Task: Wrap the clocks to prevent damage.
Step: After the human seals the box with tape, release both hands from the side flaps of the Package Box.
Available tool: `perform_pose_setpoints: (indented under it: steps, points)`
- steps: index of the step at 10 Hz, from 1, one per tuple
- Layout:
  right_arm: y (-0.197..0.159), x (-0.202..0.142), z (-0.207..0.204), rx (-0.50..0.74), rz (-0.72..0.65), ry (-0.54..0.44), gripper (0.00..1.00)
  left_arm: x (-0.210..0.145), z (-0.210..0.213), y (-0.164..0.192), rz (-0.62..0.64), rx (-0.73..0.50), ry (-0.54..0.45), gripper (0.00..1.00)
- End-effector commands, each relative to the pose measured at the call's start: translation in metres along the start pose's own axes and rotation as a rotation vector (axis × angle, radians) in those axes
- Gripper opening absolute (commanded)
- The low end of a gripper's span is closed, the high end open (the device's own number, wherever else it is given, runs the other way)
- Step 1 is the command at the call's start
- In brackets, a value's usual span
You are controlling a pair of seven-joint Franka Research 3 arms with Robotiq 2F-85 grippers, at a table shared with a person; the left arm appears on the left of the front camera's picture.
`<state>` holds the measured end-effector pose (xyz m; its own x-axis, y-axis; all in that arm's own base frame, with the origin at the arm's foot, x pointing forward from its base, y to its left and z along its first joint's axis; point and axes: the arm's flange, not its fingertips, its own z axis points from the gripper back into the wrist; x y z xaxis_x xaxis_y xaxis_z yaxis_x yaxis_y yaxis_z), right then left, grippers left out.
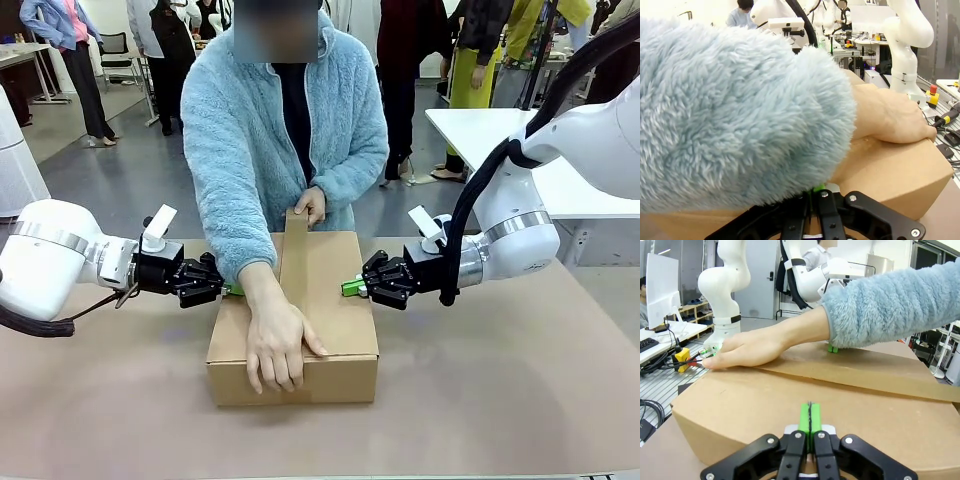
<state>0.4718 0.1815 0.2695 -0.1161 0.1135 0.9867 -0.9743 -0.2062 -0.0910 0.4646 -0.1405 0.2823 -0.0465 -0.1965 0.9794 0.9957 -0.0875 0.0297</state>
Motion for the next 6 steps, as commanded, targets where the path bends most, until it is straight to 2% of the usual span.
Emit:
perform_pose_setpoints:
  steps: [1, 6]
  points:
    - [0.0004, -0.0019, -0.0005, -0.003, 0.001, 0.007, 0.01, -0.0015, -0.0019, 0.0, 0.002, 0.013, -0.001, 0.0]
    - [0.0004, -0.0019, -0.0005, -0.003, 0.001, 0.007, 0.01, -0.0015, -0.0019, 0.0, 0.002, 0.013, -0.001, 0.0]
